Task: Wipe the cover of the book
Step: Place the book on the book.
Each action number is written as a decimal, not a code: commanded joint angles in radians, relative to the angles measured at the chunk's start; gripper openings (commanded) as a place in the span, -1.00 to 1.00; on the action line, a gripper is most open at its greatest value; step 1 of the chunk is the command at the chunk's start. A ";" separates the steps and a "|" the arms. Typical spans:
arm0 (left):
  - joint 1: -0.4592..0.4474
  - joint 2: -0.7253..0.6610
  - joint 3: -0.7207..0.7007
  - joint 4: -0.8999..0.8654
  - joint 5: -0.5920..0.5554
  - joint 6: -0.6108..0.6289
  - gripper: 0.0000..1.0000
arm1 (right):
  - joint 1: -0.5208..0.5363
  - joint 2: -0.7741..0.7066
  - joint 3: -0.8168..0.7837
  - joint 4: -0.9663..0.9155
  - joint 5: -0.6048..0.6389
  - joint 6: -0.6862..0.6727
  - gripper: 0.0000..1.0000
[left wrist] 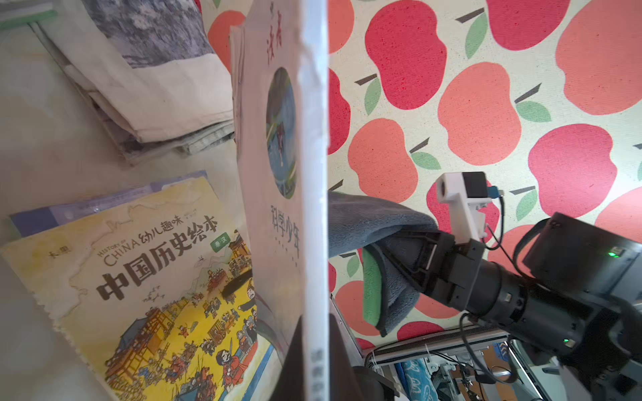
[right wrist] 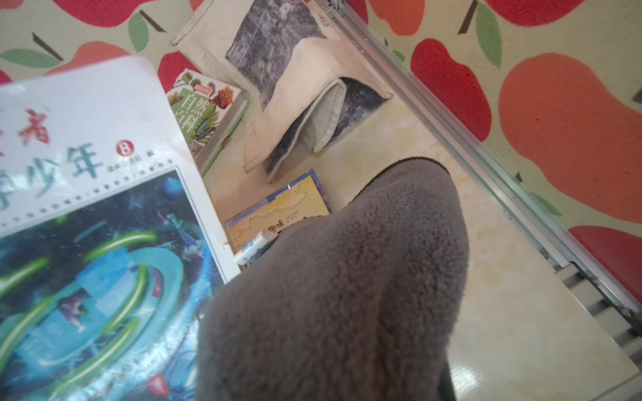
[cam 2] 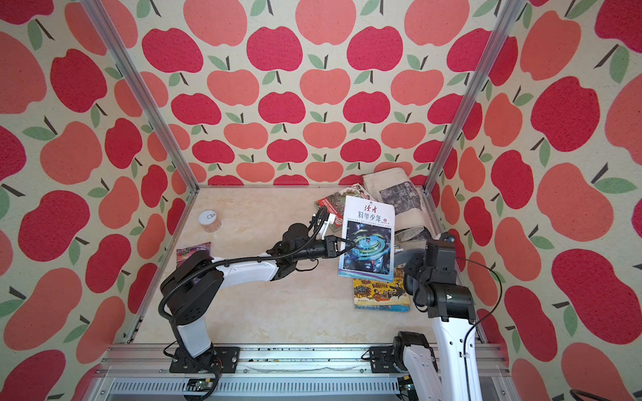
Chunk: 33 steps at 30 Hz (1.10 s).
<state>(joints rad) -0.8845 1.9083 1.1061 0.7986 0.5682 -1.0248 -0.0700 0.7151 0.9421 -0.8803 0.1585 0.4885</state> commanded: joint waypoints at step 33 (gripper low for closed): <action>-0.139 0.310 0.118 -0.007 -0.148 -0.285 -1.00 | -0.139 0.103 0.096 0.054 -0.306 -0.022 -0.93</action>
<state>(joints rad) -1.0061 2.2238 1.1912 0.8143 0.3767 -1.3369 -0.2222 0.8047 1.0321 -0.8696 -0.0551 0.4683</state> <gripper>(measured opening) 0.074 0.092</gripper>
